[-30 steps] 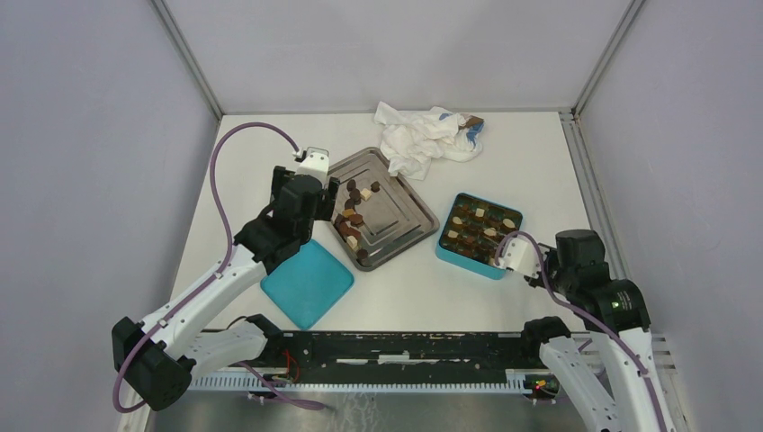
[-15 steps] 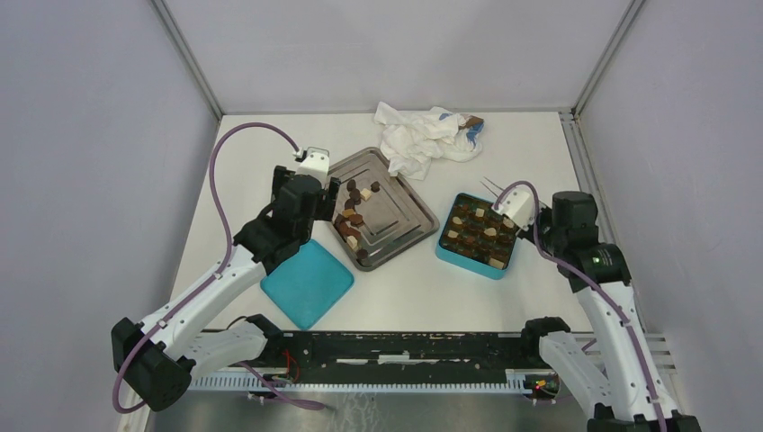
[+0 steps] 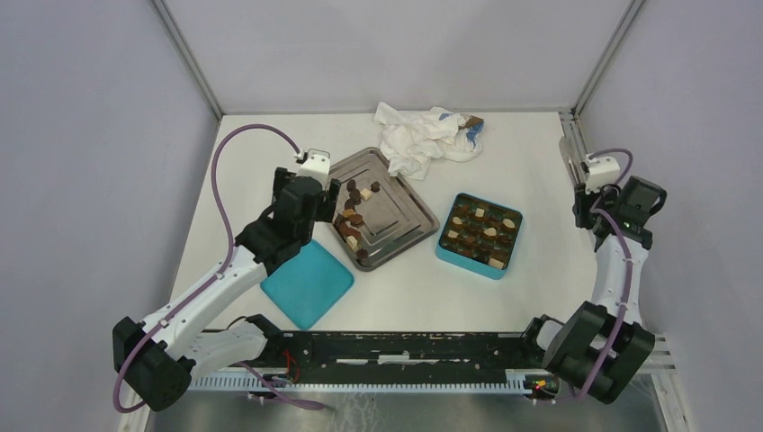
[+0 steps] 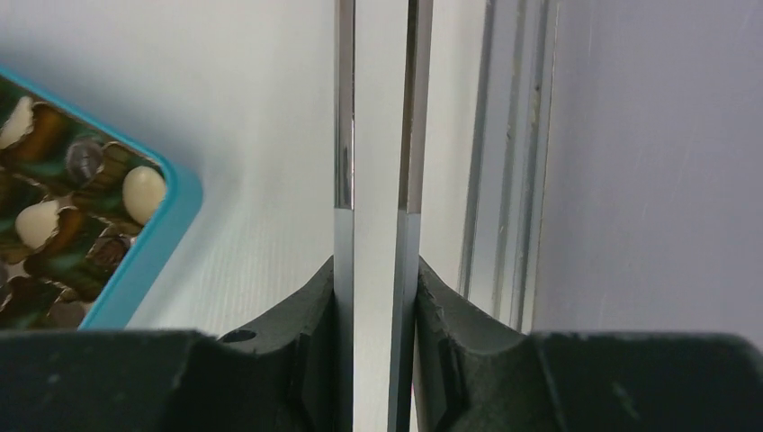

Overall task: Pack the chocolate
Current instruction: Place the clamp at the center of the board, then pick up the box lid from the center of the board.

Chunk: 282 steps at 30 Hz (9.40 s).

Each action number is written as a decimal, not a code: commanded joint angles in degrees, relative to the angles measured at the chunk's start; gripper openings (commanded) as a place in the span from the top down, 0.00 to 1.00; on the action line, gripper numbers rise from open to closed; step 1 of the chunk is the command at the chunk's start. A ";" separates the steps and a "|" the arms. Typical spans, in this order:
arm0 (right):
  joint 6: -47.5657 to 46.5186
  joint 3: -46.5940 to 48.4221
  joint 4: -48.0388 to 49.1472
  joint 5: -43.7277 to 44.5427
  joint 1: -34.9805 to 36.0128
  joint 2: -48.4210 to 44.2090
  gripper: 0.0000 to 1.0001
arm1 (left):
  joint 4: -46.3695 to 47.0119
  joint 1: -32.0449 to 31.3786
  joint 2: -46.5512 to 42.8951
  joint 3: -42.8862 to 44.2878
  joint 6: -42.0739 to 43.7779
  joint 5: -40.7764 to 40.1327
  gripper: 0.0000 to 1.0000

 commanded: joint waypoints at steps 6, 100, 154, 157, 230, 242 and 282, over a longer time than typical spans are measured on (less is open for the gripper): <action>9.95 -9.20 16.85 -7.23 -8.85 5.84 0.65 | 2.74 0.28 0.52 -0.29 0.86 0.09 0.10; 2.16 -11.05 10.22 -32.65 23.80 -12.42 0.10 | -35.34 -7.36 40.73 13.55 -76.63 9.93 0.56; -3.11 -10.10 7.09 -28.44 32.19 -10.69 0.10 | -15.18 8.78 33.79 -0.39 -57.86 25.46 0.93; -3.14 -10.08 7.04 -28.34 32.24 -10.64 0.10 | -16.21 8.80 32.50 -0.81 -57.01 24.76 0.98; 37.77 -22.11 49.51 -10.18 53.08 -5.96 0.50 | 4.71 -26.68 29.06 26.56 -81.58 -9.60 0.98; 41.23 -21.30 48.87 -14.79 49.01 -8.37 1.00 | 6.07 -27.24 26.84 25.31 -77.97 -7.02 0.44; -28.43 2.04 7.37 -28.96 39.65 -14.65 1.00 | 31.43 -8.85 -7.86 -9.39 -88.64 32.71 0.00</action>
